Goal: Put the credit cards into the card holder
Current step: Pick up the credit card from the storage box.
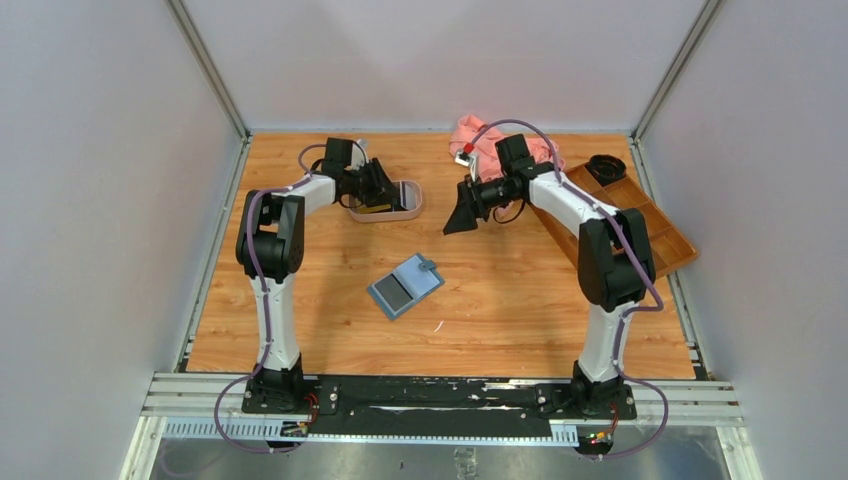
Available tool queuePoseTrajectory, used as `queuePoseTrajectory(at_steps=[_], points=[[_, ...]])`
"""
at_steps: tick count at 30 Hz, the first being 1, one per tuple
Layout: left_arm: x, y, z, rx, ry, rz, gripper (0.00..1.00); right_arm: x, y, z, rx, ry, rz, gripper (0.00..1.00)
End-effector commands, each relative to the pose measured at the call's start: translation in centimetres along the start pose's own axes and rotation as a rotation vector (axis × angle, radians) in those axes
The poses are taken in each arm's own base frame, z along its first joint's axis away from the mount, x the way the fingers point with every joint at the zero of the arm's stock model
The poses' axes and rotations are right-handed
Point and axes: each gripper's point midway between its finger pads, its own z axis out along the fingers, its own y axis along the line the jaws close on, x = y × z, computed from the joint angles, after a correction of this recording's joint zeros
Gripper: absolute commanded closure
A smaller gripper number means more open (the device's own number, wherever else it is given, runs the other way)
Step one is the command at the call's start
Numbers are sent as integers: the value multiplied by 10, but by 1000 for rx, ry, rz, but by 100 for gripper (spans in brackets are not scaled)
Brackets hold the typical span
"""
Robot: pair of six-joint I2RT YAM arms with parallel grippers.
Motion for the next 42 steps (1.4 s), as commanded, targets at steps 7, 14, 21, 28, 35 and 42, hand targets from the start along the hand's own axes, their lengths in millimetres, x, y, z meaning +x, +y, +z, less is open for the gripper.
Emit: queuePoseTrajectory(at_steps=[7,14,21,28,35,42], points=[[8,5,5,-14,50,25,62,-65,-66,30,257,-18,-33,35],[6,-2,3,9,58,52,62,-88,-84,72,290,-39,49,43],[12,-17,3,-2,81,142,62,-92,-99,76,360,-60,67,64],[14,-26,6,-35,85,182,63,-86,-119,78,423,-58,103,79],[14,-31,7,-70,91,226,64,-81,-134,87,428,-58,143,84],[16,-35,12,-62,102,231,65,-81,-129,88,396,-55,128,50]])
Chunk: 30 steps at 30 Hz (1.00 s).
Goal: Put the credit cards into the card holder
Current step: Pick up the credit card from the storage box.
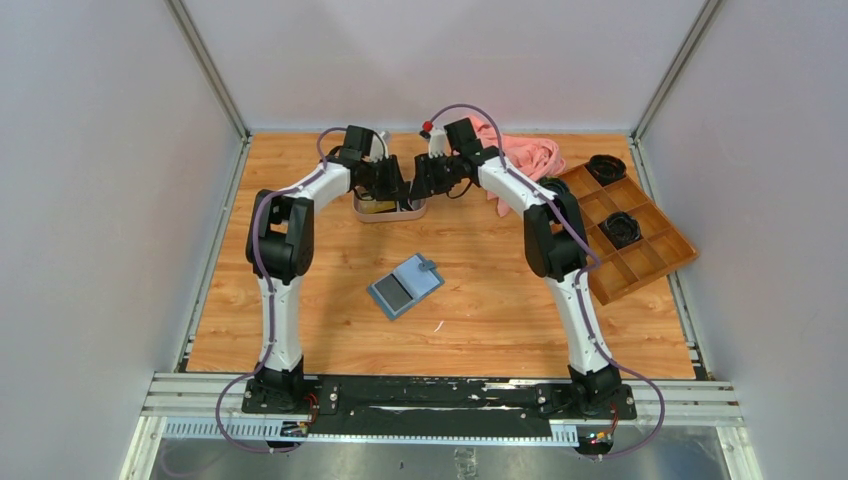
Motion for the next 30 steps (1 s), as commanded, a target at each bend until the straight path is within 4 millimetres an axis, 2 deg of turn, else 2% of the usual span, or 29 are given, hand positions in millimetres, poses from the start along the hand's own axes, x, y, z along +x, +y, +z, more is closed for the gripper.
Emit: queuePoseTrajectory(at_steps=[1,13,16,22,30], points=[[2,-9,6,19,20,19,65,-9,3,-4,-10,-18,-20,49],[3,-14,11,40,31,17,66,-3,21,-7,-112,-3,-38,45],[3,-14,12,43,30,13,67,-4,22,-6,-114,-5,-39,39],[5,-14,13,49,34,13,67,-1,20,-5,-104,0,-37,37],[7,-12,16,48,40,7,67,-8,30,-13,-143,-25,-34,33]])
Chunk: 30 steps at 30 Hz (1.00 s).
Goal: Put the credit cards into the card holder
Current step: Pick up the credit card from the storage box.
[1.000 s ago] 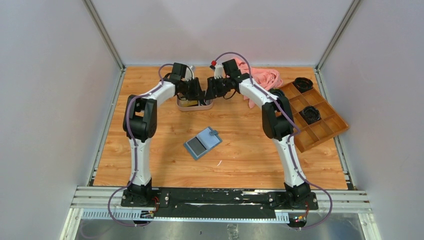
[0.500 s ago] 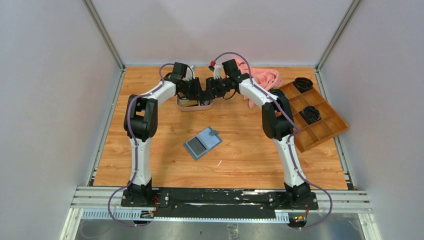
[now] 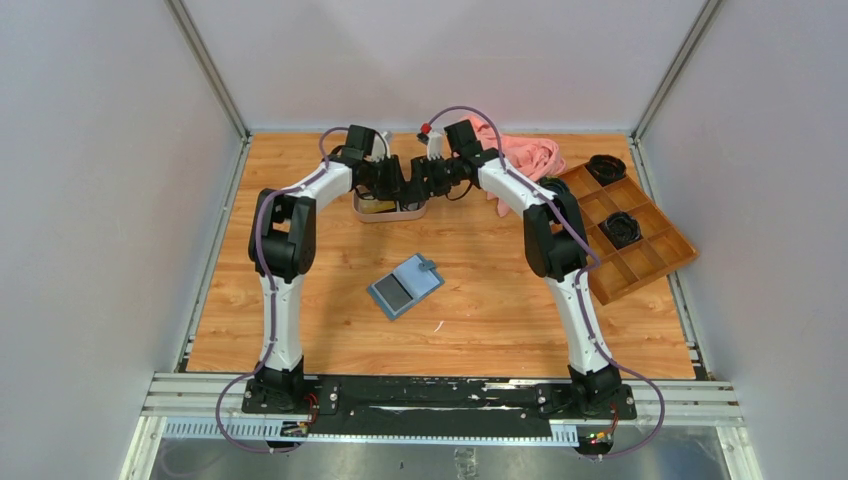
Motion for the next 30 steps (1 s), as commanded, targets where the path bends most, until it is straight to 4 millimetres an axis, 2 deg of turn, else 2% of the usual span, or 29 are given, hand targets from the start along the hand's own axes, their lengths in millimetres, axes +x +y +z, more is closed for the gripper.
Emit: queuePoseTrajectory(at_steps=[1,9,17,23,26,30], points=[[8,-10,12,41,32,2,67,-12,16,-11,-44,-32,-20,32],[10,-11,14,43,40,4,68,-9,13,-9,-46,-29,-7,29],[12,-18,18,57,51,10,68,-8,-1,-4,12,-24,-16,31],[12,-22,19,67,51,14,68,-7,-11,-4,67,-17,-30,49],[12,-21,19,60,48,15,68,-8,-14,-9,94,-18,-47,62],[11,-18,20,46,47,9,68,-12,-12,-17,126,-30,-81,72]])
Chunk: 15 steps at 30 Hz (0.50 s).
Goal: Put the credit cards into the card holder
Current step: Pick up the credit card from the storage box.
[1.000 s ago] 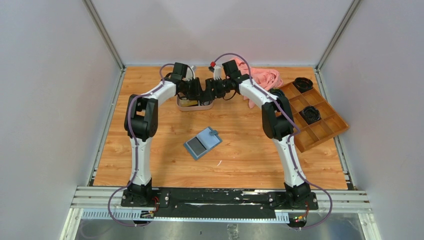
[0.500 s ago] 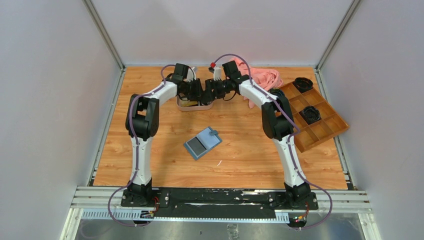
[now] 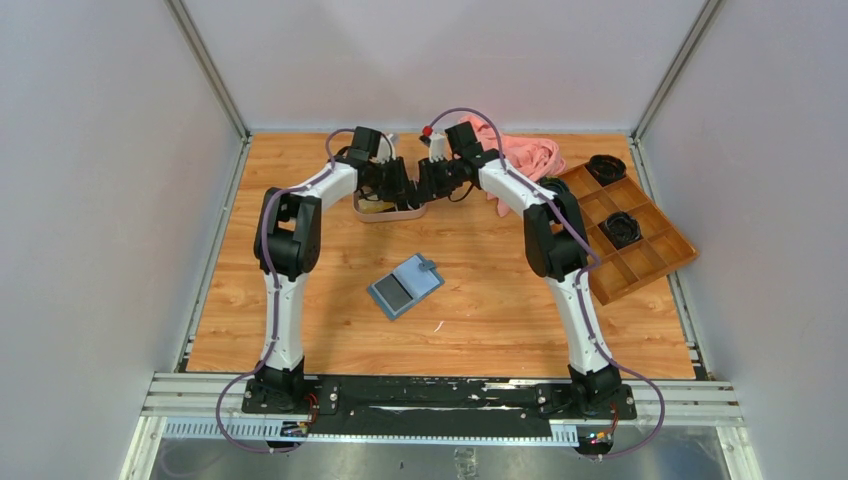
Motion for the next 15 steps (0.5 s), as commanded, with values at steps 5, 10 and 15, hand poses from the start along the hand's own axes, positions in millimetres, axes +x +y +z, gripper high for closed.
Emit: queuePoseTrajectory(at_steps=[5,10,15], points=[[6,-8,5,6,21,5,67,-24,0,-29,111,-61,-94,89],[0,0,-6,-22,-19,-6,63,-28,-4,-36,153,-79,-108,100],[-5,9,-20,-32,-46,-19,61,-37,0,-40,145,-106,-111,100]])
